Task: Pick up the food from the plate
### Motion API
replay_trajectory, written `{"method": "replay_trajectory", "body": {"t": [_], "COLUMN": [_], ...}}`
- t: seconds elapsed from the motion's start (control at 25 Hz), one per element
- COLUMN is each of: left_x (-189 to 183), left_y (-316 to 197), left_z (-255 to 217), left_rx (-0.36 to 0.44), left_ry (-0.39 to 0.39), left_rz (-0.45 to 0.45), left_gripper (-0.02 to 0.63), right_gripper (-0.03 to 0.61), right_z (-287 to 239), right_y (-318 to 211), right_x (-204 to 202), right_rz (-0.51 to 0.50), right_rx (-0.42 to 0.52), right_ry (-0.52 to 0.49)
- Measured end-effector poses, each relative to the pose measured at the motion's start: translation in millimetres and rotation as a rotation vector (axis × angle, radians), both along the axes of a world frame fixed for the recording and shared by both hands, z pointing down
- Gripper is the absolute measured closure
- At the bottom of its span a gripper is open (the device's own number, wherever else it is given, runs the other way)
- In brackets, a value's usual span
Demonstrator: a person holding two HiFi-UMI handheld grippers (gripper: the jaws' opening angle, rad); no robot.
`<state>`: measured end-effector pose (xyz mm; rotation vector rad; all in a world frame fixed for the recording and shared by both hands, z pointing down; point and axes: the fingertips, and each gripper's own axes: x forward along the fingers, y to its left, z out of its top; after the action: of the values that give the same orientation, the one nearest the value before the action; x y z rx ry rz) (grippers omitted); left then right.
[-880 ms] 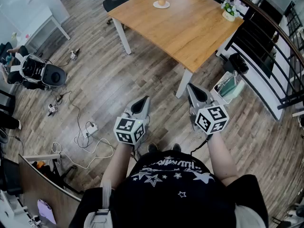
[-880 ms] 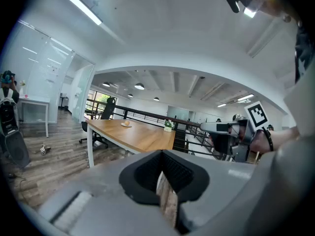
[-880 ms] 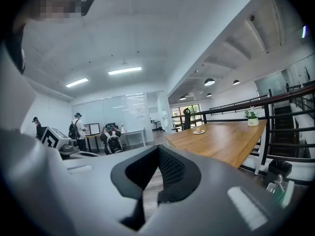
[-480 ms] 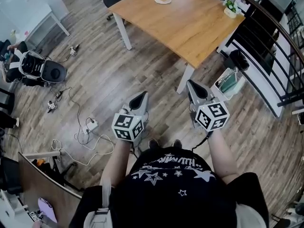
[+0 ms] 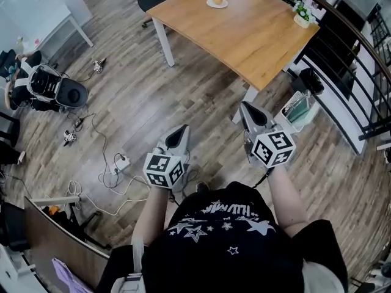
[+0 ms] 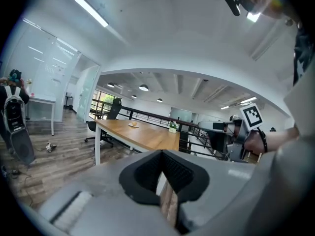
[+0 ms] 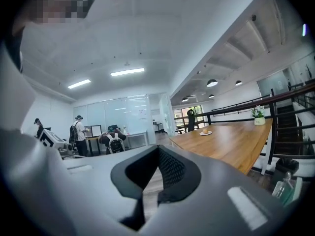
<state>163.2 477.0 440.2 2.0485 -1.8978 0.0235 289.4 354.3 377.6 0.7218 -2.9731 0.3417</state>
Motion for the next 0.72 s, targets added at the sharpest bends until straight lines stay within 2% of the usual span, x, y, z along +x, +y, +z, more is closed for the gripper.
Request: {"method": "replay_trajectory", "body": {"t": [0.24,0.36,0.72], "left_x": [-15,-22,-64], "left_y": [0,-3,-56], "left_z": [0,6,15], "left_rx": [0.010,0.005,-0.012], "left_ry": [-0.017,-0.002,0.003], "left_rz": [0.013,0.008,-0.036], "left_gripper": [0.613,0.612,0.612], "right_gripper": [0.578,0.578,0.578], "right_z": [3,5,15], "right_y": [-2,-12,-84], "right_x": [-9,-11,-56], "right_rz": [0.023,0.038,0.016], "right_rx": [-0.003,-0.016,-0.044], "right_ry": [-0.003,-0.014,-0.049]}}
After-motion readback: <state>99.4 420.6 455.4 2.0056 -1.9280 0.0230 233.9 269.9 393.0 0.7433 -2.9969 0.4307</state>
